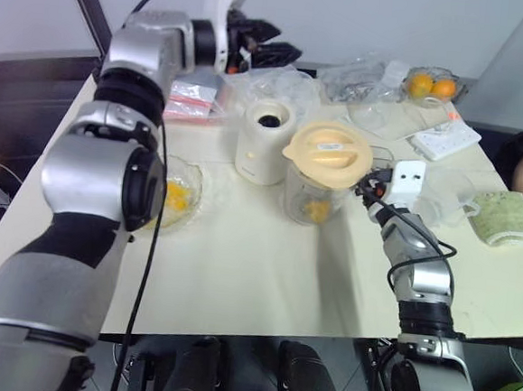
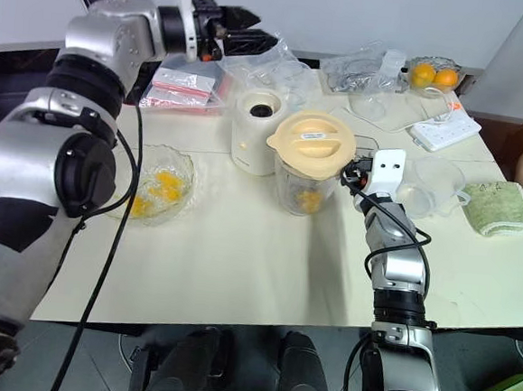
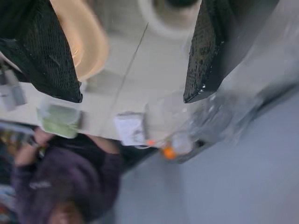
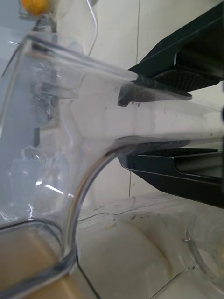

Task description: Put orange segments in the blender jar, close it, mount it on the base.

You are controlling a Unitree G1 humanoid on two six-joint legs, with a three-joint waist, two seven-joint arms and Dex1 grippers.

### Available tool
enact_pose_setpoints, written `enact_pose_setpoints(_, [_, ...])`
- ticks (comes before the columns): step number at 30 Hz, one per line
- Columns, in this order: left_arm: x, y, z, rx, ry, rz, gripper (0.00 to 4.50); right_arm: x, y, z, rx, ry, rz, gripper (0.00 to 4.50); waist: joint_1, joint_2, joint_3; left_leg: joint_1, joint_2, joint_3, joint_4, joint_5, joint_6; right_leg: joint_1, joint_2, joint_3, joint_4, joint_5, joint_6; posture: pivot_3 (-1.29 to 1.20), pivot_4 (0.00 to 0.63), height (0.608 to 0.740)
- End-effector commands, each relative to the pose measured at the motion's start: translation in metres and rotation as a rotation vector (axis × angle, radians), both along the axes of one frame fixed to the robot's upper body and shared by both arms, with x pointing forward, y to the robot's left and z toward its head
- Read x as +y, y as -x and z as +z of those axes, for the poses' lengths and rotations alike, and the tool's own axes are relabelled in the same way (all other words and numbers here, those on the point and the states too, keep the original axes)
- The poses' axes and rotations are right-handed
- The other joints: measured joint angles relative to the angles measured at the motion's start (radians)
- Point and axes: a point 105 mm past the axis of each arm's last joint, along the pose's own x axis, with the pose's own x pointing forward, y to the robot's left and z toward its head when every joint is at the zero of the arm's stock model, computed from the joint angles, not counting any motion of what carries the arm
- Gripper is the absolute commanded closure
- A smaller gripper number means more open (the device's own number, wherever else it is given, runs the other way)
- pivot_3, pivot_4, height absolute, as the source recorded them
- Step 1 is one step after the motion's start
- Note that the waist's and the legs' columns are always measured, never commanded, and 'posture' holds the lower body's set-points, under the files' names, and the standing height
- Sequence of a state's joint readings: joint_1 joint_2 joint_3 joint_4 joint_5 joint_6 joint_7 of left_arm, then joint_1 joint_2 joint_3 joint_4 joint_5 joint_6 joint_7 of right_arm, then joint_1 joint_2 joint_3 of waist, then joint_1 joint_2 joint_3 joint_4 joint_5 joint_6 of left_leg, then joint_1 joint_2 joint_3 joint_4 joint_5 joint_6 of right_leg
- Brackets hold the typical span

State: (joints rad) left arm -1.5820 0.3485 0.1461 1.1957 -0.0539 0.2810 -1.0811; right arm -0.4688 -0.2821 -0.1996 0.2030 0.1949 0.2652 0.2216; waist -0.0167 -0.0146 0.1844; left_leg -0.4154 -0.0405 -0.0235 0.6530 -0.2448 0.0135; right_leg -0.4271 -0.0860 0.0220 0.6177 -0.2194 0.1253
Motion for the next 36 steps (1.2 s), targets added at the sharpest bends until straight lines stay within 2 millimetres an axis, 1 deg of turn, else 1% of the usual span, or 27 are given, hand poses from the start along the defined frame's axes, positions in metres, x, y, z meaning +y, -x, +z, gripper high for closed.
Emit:
enact_pose_setpoints(1, [0.009, 0.007, 0.010, -0.028, 0.090, 0.006, 0.88, -0.014, -0.002, 0.028, -0.069, -0.115, -0.023, 3.57, 0.002, 0.000, 0.000, 0.000, 0.000, 0.000, 0.000, 0.000, 0.000, 0.000, -0.001, 0.000, 0.000, 0.000, 0.000, 0.00, 0.150, 0.740])
enact_pose_setpoints(3, [0.017, 0.009, -0.001, 0.012, 0.150, 0.048, 0.88, -0.016, -0.003, 0.039, -0.087, -0.130, -0.010, 3.57, 0.000, 0.001, 0.001, -0.001, 0.000, 0.000, 0.000, 0.000, -0.001, 0.000, -0.001, 0.001, 0.002, 0.000, 0.000, 0.00, 0.150, 0.740])
enact_pose_setpoints(5, [0.018, 0.012, -0.010, 0.030, 0.182, 0.085, 0.88, -0.020, -0.004, 0.048, -0.095, -0.130, -0.006, 3.57, 0.000, 0.002, 0.002, -0.003, -0.001, 0.001, 0.000, 0.001, -0.001, -0.003, -0.002, 0.002, 0.004, 0.001, 0.000, 0.00, 0.150, 0.740])
enact_pose_setpoints(6, [0.021, 0.015, -0.015, 0.032, 0.194, 0.107, 0.88, -0.021, -0.005, 0.057, -0.111, -0.131, -0.003, 3.57, 0.000, 0.002, 0.002, -0.004, -0.001, 0.001, 0.000, 0.001, -0.002, -0.005, -0.002, 0.002, 0.005, 0.001, 0.000, 0.00, 0.150, 0.740])
enact_pose_setpoints(10, [0.025, 0.022, -0.024, 0.034, 0.217, 0.154, 0.88, -0.024, -0.007, 0.079, -0.143, -0.120, 0.006, 3.57, 0.001, 0.002, 0.002, -0.012, -0.001, 0.001, 0.001, 0.004, -0.008, -0.015, -0.002, 0.003, 0.012, 0.001, -0.001, 0.00, 0.150, 0.740])
enact_pose_setpoints(12, [0.033, 0.024, -0.030, 0.030, 0.225, 0.193, 0.88, -0.028, -0.011, 0.104, -0.175, -0.094, 0.007, 3.57, -0.001, 0.003, 0.003, -0.012, -0.001, 0.000, 0.001, 0.006, -0.011, -0.016, -0.002, 0.003, 0.012, 0.001, -0.002, 0.00, 0.150, 0.740])
enact_pose_setpoints(15, [0.034, 0.030, -0.039, 0.024, 0.214, 0.209, 0.88, -0.034, -0.016, 0.125, -0.193, -0.084, 0.006, 3.57, -0.001, 0.003, 0.003, -0.010, -0.001, 0.001, 0.001, 0.008, -0.012, -0.016, -0.002, 0.003, 0.012, 0.003, -0.004, 0.00, 0.150, 0.740])
enact_pose_setpoints(18, [0.034, 0.041, -0.049, 0.016, 0.192, 0.206, 0.88, -0.036, -0.019, 0.142, -0.202, -0.039, 0.011, 3.57, -0.001, 0.003, 0.003, -0.009, -0.001, 0.001, 0.001, 0.008, -0.013, -0.015, -0.001, 0.003, 0.012, 0.003, -0.005, 0.00, 0.150, 0.740])
enact_pose_setpoints(21, [0.034, 0.060, -0.054, -0.003, 0.197, 0.145, 0.88, -0.037, -0.023, 0.159, -0.204, 0.000, 0.015, 3.57, -0.002, 0.003, 0.003, -0.010, 0.000, 0.001, 0.001, 0.008, -0.013, -0.015, -0.001, 0.003, 0.012, 0.003, -0.005, 0.00, 0.150, 0.740])
enact_pose_setpoints(25, [0.042, 0.075, -0.060, -0.077, 0.156, 0.167, 0.88, -0.036, -0.030, 0.177, -0.199, 0.011, 0.017, 3.57, -0.002, 0.003, 0.003, -0.010, 0.000, 0.001, 0.001, 0.008, -0.013, -0.016, -0.001, 0.003, 0.011, 0.003, -0.005, 0.00, 0.150, 0.740])
enact_pose_setpoints(27, [0.056, 0.088, -0.061, -0.092, 0.161, 0.209, 0.88, -0.026, -0.039, 0.200, -0.187, -0.006, 0.023, 3.57, -0.006, 0.005, 0.004, -0.010, 0.000, 0.001, 0.000, 0.008, -0.013, -0.016, -0.001, 0.003, 0.011, 0.003, -0.005, 0.00, 0.150, 0.740])
enact_pose_setpoints(28, [0.061, 0.092, -0.061, -0.096, 0.160, 0.225, 0.88, -0.022, -0.042, 0.208, -0.179, -0.016, 0.024, 3.57, -0.010, 0.007, 0.005, -0.010, 0.000, 0.003, 0.000, 0.008, -0.013, -0.016, -0.002, 0.004, 0.011, 0.004, -0.006, 0.00, 0.150, 0.740])
enact_pose_setpoints(29, [0.064, 0.096, -0.061, -0.098, 0.154, 0.238, 0.88, -0.017, -0.045, 0.215, -0.178, -0.020, 0.029, 3.57, -0.011, 0.007, 0.005, -0.010, 0.000, 0.004, 0.000, 0.008, -0.013, -0.017, -0.001, 0.004, 0.011, 0.004, -0.006, 0.00, 0.150, 0.740])
enact_pose_setpoints(31, [0.065, 0.100, -0.063, -0.097, 0.142, 0.248, 0.88, -0.013, -0.048, 0.222, -0.177, -0.021, 0.038, 3.57, -0.009, 0.006, 0.006, -0.010, 0.001, 0.003, -0.001, 0.009, -0.014, -0.017, -0.001, 0.004, 0.011, 0.004, -0.007, 0.00, 0.150, 0.740])
enact_pose_setpoints(34, [0.074, 0.105, -0.071, -0.087, 0.115, 0.293, 0.88, 0.012, -0.054, 0.244, -0.194, -0.016, 0.098, 3.57, -0.005, 0.007, 0.006, -0.010, 0.001, 0.002, -0.002, 0.009, -0.014, -0.017, 0.000, 0.004, 0.010, 0.004, -0.007, 0.00, 0.150, 0.740])
enact_pose_setpoints(36, [0.079, 0.106, -0.072, -0.089, 0.116, 0.321, 0.88, 0.027, -0.059, 0.252, -0.194, -0.014, 0.127, 3.57, -0.004, 0.007, 0.006, -0.010, 0.001, 0.003, -0.002, 0.009, -0.014, -0.017, 0.000, 0.004, 0.010, 0.004, -0.007, 0.00, 0.150, 0.740])
